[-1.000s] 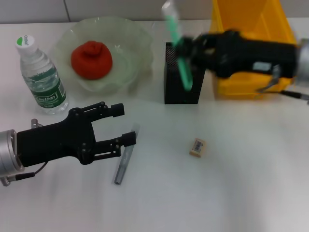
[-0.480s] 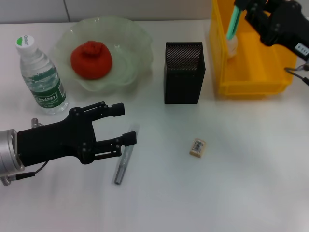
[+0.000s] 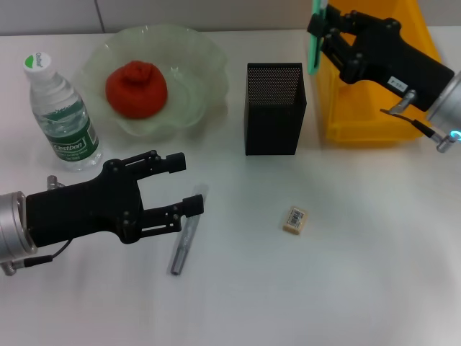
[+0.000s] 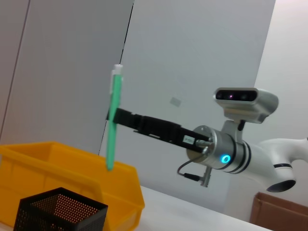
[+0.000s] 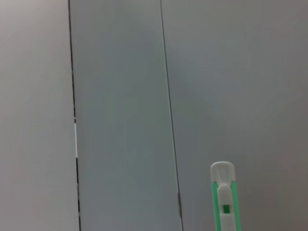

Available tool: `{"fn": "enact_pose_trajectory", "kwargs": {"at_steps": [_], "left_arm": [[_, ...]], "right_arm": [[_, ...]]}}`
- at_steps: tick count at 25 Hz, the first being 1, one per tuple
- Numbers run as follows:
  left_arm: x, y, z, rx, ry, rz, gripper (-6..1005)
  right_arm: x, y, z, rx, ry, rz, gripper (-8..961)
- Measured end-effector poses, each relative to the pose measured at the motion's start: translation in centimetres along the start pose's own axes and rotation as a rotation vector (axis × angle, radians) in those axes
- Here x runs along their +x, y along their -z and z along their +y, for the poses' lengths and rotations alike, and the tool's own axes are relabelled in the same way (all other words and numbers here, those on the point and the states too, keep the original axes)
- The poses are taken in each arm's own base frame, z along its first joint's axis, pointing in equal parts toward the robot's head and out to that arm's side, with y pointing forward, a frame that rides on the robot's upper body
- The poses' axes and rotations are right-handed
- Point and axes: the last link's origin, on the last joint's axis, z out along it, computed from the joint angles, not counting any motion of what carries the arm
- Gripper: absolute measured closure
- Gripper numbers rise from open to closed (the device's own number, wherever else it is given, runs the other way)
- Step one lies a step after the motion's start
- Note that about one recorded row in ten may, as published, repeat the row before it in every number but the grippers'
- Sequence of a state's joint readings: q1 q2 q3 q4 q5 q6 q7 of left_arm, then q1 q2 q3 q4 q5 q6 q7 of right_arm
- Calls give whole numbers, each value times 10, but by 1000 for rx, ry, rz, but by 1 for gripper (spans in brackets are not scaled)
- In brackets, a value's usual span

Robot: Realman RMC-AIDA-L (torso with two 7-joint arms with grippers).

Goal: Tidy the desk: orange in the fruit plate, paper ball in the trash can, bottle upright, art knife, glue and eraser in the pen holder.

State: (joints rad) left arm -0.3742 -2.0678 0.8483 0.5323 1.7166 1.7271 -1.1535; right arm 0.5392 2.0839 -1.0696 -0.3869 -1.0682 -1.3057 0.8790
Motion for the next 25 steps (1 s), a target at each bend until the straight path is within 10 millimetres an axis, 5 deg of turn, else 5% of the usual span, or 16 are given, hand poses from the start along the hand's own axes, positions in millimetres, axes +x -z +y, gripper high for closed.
{"fn": "enact_pose_trajectory", "kwargs": {"at_steps": [6, 25], "left_arm": [[0, 0, 0, 2, 1, 0, 273], [1, -1, -1, -2, -3, 0, 277]], "right_arm": [[13, -17, 6, -26, 17, 104, 763], [23, -25, 7, -24, 34, 174, 736]]}}
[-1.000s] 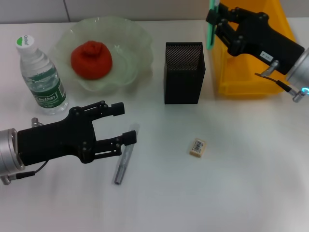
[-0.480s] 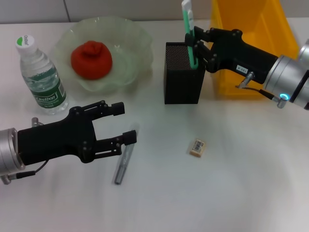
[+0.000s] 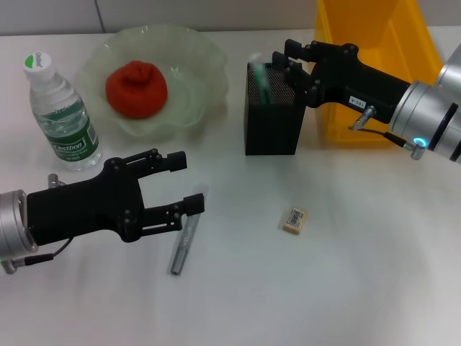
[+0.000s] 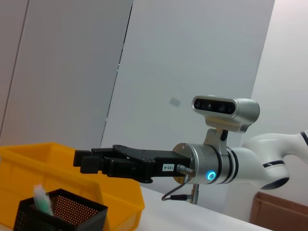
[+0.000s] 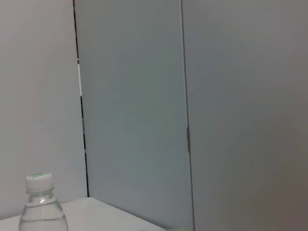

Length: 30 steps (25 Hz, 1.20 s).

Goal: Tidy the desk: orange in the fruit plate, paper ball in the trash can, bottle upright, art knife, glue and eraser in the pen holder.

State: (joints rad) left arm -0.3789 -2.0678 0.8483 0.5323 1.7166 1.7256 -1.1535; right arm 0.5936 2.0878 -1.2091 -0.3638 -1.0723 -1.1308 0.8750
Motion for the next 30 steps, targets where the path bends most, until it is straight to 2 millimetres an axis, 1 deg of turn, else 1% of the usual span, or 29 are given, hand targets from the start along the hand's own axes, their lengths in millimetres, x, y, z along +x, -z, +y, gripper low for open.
{"fn": "enact_pose_trajectory", "kwargs": {"at_steps": [6, 10, 12, 14, 15, 16, 17, 19, 20, 21, 22, 25, 26, 27, 30], "left_arm": [[0, 0, 0, 0, 0, 0, 279], [0, 0, 0, 0, 0, 0, 279], [0, 0, 0, 0, 0, 0, 280], [0, 0, 0, 0, 0, 0, 280], [0, 0, 0, 1, 1, 0, 280], [0, 0, 0, 1, 1, 0, 281], [-1, 1, 1, 2, 3, 0, 281], [-1, 1, 1, 3, 4, 0, 281], [-2, 2, 1, 2, 5, 1, 281], [-2, 2, 1, 2, 5, 1, 282], [-2, 2, 1, 2, 5, 1, 282], [-1, 1, 1, 0, 3, 3, 283], [-1, 1, 1, 0, 3, 4, 283], [0, 1, 1, -1, 2, 5, 283], [0, 1, 1, -1, 3, 5, 284]], "right_arm": [[0, 0, 0, 0, 0, 0, 696], [-2, 2, 1, -7, -2, -15, 696], [-5, 6, 2, -18, -6, -39, 696], [-11, 14, 4, -45, -26, -85, 696], [-20, 19, 7, -75, -43, -125, 696], [-39, 28, 10, -137, -69, -186, 696], [-39, 28, 10, -137, -69, -186, 696], [-60, 37, 11, -196, -99, -210, 696], [-69, 40, 11, -219, -116, -207, 696], [-83, 45, 12, -268, -142, -185, 697], [-83, 45, 12, -268, -142, -185, 697], [-95, 46, 17, -336, -141, -120, 697], [-100, 44, 21, -369, -141, -63, 697], [-100, 44, 21, -369, -141, -63, 697], [-103, 41, 26, -400, -125, 53, 697]]}}
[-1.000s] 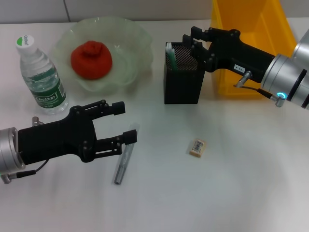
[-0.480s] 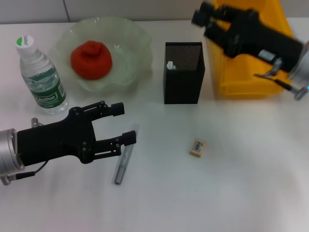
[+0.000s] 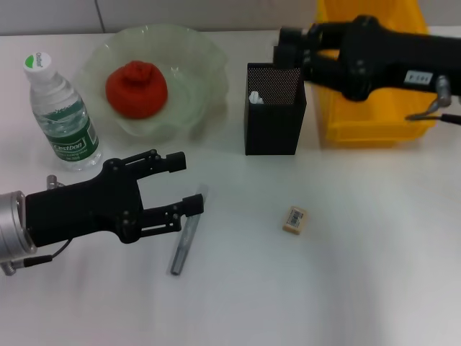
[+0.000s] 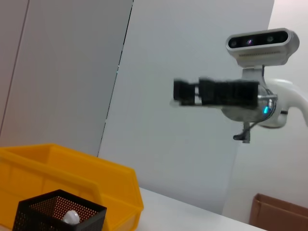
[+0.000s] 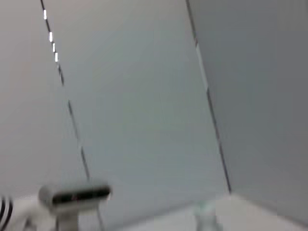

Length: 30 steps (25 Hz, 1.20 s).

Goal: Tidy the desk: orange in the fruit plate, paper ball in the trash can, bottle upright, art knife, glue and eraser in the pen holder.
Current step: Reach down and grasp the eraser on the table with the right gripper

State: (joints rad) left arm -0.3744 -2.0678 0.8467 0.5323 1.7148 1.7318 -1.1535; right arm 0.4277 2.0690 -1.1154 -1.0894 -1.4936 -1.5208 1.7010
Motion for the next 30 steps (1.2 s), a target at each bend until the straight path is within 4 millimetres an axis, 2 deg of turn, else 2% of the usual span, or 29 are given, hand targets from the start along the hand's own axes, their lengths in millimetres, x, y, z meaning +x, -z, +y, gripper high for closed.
{"fn": "enact_pose_trajectory", "kwargs": {"at_steps": [1, 6, 13, 15, 16, 18, 19, 20, 21, 23, 30], "left_arm": [[0, 0, 0, 1, 1, 0, 284], [-1, 1, 1, 2, 2, 0, 285], [-1, 1, 1, 3, 3, 0, 286], [-1, 1, 1, 4, 3, -1, 287], [-1, 1, 1, 4, 3, -1, 287], [-1, 1, 0, 7, 4, -2, 287], [-1, 1, 0, 7, 4, -2, 288], [-1, 1, 0, 7, 4, -2, 288], [-1, 1, 0, 7, 3, -2, 288], [-1, 1, 0, 7, 2, -3, 288], [-1, -1, 0, 5, 3, -1, 290]], "right_arm": [[0, -4, 2, -9, 8, 88, 697], [2, -11, 4, -16, 23, 242, 697], [2, -19, -2, 20, 7, 464, 622], [4, -25, -3, 33, -12, 541, 600], [5, -32, -4, 62, -47, 653, 589], [6, -35, -5, 79, -62, 704, 568], [6, -42, -5, 109, -79, 832, 545], [6, -42, -5, 109, -79, 832, 521], [8, -51, -4, 131, -78, 952, 498], [9, -56, -3, 143, -72, 1001, 451], [21, -79, 4, 167, 13, 1189, 450]]}}
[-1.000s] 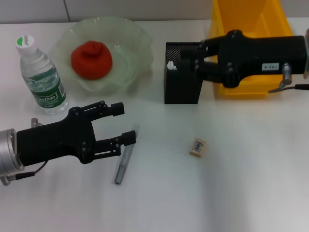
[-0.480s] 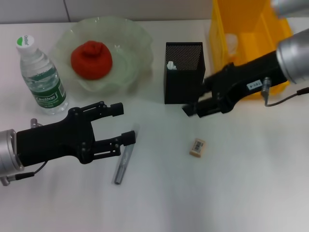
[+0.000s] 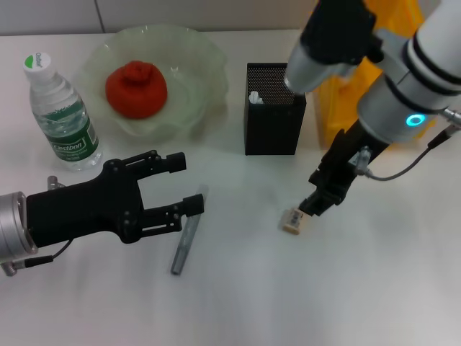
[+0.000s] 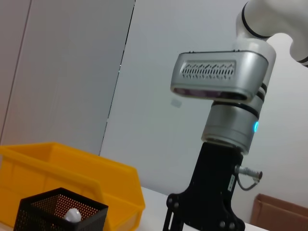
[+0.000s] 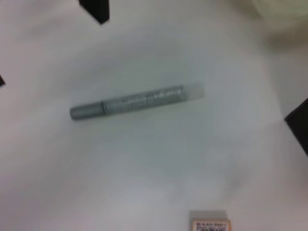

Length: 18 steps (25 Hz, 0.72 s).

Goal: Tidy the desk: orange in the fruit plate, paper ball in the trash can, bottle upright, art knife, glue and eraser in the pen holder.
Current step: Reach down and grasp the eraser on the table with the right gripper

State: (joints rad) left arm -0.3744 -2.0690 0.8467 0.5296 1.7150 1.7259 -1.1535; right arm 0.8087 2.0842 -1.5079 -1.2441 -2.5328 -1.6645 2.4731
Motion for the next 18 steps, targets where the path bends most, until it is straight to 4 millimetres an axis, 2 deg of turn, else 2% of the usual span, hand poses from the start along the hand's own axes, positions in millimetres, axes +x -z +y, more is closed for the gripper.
{"fn": "enact_pose_trajectory", "kwargs": {"at_steps": [11, 18], "left_arm": [[-1, -2, 0, -4, 8, 3, 292], [0, -2, 0, -6, 5, 3, 294]], "right_arm": [[-3, -27, 5, 1, 7, 56, 449], [-5, -34, 8, -16, 8, 52, 446]]}}
